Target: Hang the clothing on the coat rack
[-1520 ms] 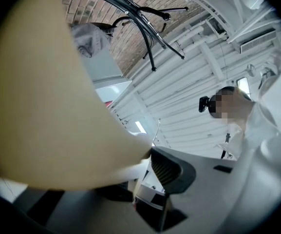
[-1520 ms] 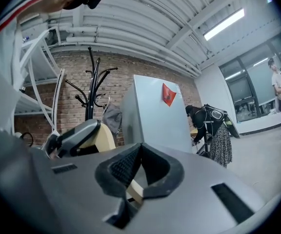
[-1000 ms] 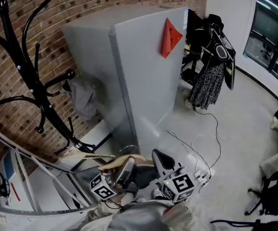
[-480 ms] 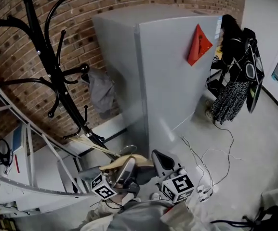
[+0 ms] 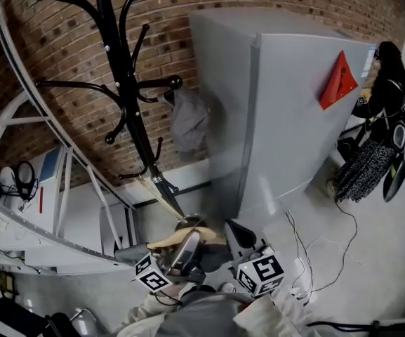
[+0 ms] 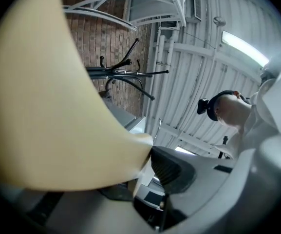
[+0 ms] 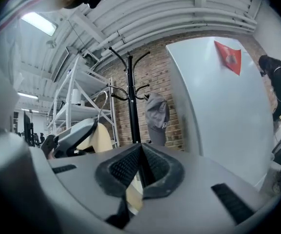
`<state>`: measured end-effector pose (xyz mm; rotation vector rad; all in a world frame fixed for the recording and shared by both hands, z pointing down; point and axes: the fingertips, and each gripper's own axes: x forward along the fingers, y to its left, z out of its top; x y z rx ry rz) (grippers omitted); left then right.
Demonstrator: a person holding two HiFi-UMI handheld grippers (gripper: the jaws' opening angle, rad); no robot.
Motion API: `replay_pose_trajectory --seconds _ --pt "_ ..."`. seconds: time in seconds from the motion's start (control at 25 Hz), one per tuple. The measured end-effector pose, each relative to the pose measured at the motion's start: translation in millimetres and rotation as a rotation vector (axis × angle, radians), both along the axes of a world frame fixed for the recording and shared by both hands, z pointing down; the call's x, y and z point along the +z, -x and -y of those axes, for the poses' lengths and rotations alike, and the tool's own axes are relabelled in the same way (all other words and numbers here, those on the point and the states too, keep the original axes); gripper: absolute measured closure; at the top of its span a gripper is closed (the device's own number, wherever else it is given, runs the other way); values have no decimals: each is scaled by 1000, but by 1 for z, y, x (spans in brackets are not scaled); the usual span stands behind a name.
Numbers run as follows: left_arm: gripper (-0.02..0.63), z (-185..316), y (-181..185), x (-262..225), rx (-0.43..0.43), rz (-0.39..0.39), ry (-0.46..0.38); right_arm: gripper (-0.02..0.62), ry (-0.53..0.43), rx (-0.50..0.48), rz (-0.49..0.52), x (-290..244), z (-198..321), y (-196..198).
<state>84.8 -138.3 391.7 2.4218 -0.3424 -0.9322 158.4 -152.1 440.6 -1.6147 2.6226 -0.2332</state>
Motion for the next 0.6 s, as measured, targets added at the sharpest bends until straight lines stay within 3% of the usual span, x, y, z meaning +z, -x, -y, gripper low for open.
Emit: replay_pose_trajectory --seconds 0.4,0.6 --pt "491 9 64 2 -182 -6 7 571 -10 -176 -9 -1 23 65" --pt "491 25 92 -3 -221 -13 9 571 -12 -217 -13 -7 40 95"
